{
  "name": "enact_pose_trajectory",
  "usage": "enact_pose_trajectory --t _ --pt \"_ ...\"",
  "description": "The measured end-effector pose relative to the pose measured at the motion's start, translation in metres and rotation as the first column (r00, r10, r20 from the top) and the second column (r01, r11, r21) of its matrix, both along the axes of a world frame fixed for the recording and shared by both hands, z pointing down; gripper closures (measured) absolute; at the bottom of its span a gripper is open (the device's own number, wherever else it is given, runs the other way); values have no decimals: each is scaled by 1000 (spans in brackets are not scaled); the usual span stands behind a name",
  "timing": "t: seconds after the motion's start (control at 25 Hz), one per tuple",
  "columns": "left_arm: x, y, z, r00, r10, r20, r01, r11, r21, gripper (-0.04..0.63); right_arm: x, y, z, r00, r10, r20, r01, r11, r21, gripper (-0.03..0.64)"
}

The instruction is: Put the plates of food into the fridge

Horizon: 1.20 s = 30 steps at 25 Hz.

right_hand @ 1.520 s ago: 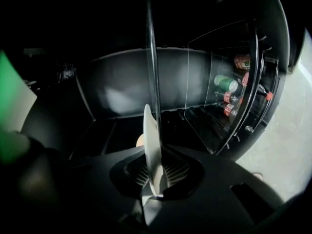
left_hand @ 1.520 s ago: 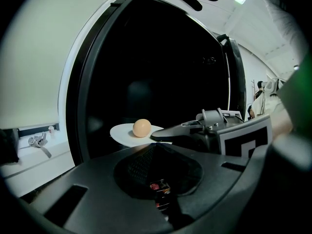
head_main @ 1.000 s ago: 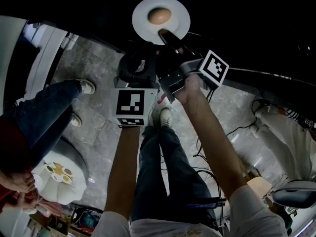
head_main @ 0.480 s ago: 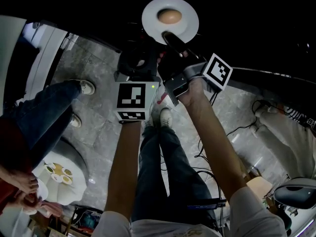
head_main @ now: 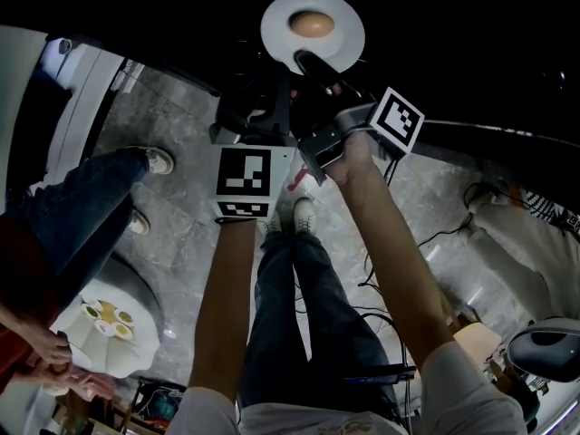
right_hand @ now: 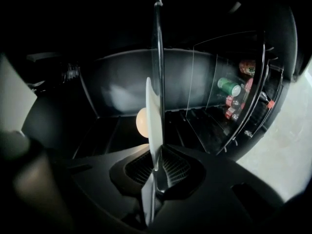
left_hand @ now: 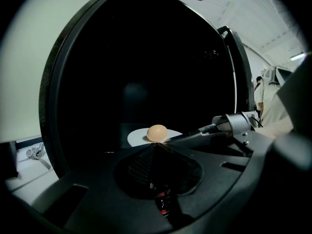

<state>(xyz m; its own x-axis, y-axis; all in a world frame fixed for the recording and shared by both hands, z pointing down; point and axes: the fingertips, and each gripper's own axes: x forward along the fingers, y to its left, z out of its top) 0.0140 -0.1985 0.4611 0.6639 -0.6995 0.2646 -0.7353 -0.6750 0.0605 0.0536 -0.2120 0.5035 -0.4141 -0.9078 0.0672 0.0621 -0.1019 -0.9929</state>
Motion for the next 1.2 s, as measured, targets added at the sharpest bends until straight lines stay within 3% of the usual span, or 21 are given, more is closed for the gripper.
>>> enact_pose_trajectory --t 0.2,0.32,0.6,1.0,1.2 --pt "13 15 0 996 81 33 -81 997 7 588 0 -3 -5 1000 -8 -15 9 1000 17 584" --pt "17 17 7 993 113 18 -113 994 -12 588 0 -5 -6 1000 -15 -19 16 999 44 533" --pt "16 -1 11 992 120 36 -119 993 -23 588 -2 -5 -11 999 -28 -36 30 998 56 508" --pt "16 -23 15 992 118 45 -116 993 -36 589 4 0 -3 994 -10 -108 14 999 39 517" --pt "16 -23 16 994 106 35 -105 994 -39 588 9 0 -2 991 12 -130 -8 999 32 588"
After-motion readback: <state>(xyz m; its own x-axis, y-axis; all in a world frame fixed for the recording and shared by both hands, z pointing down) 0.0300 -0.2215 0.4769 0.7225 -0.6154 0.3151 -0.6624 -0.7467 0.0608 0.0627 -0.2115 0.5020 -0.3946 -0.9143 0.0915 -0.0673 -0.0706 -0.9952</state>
